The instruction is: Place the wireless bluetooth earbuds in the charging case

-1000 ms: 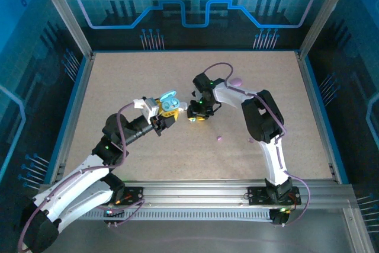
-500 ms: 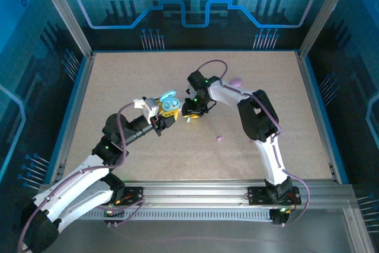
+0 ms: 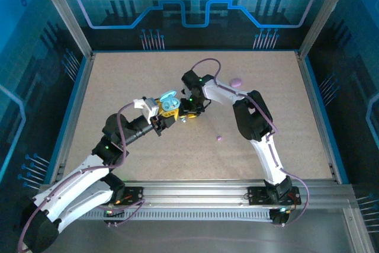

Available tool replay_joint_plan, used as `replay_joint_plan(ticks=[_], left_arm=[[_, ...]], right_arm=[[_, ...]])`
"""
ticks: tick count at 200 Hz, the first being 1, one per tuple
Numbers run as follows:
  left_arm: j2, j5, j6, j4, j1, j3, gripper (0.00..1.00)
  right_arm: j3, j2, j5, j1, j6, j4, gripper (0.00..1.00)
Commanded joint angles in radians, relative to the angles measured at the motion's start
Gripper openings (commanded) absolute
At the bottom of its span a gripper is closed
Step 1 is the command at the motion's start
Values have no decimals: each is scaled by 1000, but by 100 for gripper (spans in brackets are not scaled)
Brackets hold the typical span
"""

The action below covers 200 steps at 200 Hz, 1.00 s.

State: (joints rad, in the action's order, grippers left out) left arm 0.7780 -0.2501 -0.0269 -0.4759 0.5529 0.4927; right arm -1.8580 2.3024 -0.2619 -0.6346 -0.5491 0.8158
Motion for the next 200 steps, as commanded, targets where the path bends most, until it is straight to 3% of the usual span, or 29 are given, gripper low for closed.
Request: replay_joint_plan(ticks=[1, 138, 200], left_arm=[[-13, 13, -8, -35, 6, 9, 34], [-52, 29, -16, -22, 6, -5, 34], [-57, 27, -13, -23, 5, -6, 34]], right_arm=[[-64, 57, 31, -31, 12, 68, 39], [-251, 155, 242, -124, 74, 227, 27], [-278, 154, 302, -148, 93, 278, 27]])
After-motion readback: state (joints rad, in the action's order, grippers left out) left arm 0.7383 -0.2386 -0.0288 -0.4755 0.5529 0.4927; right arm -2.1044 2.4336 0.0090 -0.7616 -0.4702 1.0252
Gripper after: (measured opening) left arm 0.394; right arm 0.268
